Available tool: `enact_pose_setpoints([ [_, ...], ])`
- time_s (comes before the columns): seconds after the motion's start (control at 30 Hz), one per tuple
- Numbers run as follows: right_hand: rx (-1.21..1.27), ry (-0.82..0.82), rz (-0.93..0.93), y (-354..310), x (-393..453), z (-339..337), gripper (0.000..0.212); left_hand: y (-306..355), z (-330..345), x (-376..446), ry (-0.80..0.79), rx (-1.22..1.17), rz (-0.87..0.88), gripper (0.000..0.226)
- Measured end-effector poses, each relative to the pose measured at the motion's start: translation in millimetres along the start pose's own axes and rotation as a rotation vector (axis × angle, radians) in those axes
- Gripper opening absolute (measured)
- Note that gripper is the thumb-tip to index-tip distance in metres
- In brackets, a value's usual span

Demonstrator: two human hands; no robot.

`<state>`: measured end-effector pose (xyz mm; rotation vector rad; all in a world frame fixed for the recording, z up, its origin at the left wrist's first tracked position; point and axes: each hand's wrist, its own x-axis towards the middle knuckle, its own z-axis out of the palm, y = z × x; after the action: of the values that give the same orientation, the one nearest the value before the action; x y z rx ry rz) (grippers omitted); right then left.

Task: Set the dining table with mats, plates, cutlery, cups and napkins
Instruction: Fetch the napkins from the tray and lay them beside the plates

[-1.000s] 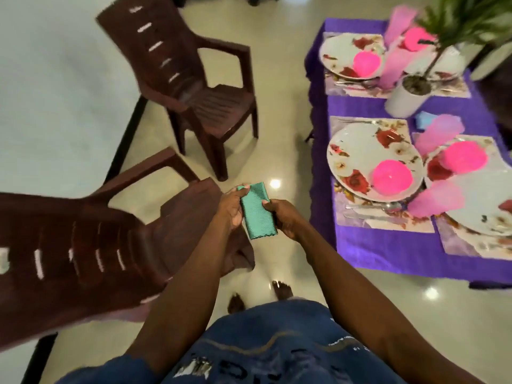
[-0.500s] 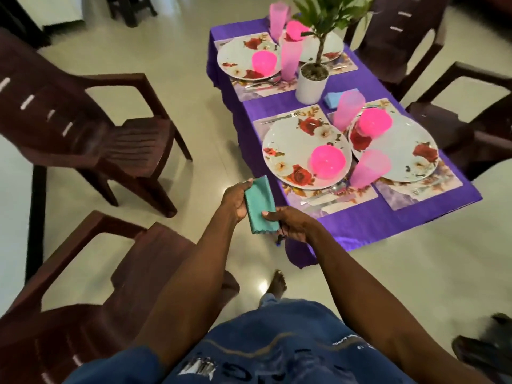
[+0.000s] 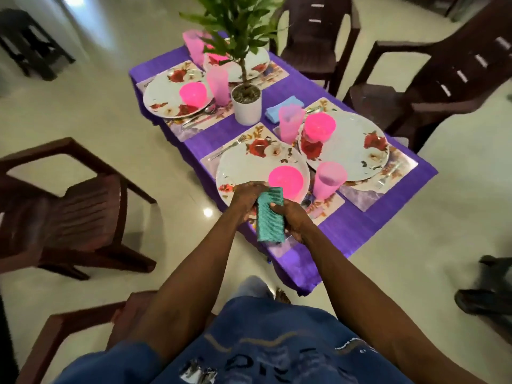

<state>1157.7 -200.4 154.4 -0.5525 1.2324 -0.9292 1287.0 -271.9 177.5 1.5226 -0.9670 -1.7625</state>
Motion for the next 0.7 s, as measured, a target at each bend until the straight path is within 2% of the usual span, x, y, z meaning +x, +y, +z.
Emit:
enact_pose_setpoints([
  [0.13, 0.048, 0.150, -0.004, -8, 1, -26, 0.016, 14, 36, 25, 0.153, 0.380, 0.254, 0.013],
  [0.23, 0.078, 0.176, 0.021, -11, -3, -42, 0.014, 24, 61, 37, 0.132, 0.559, 0.446, 0.021],
  [0.33, 0.149, 0.247, 0.060, -9, -12, -49, 0.012, 28, 84, 51, 0.060, 0.658, 0.541, 0.020],
  [0.5, 0.336, 0.456, 0.017, 2, -21, -49, 0.018, 27, 98, 74, -0.205, 0.688, 0.604, 0.017],
  [0.6, 0.472, 0.627, -0.018, 11, -25, -34, 0.016, 28, 92, 80, -0.326, 0.736, 0.640, 0.017],
  [0.7, 0.553, 0.805, -0.037, 20, -32, -29, 0.028, 21, 88, 74, -0.447, 0.798, 0.675, 0.018],
])
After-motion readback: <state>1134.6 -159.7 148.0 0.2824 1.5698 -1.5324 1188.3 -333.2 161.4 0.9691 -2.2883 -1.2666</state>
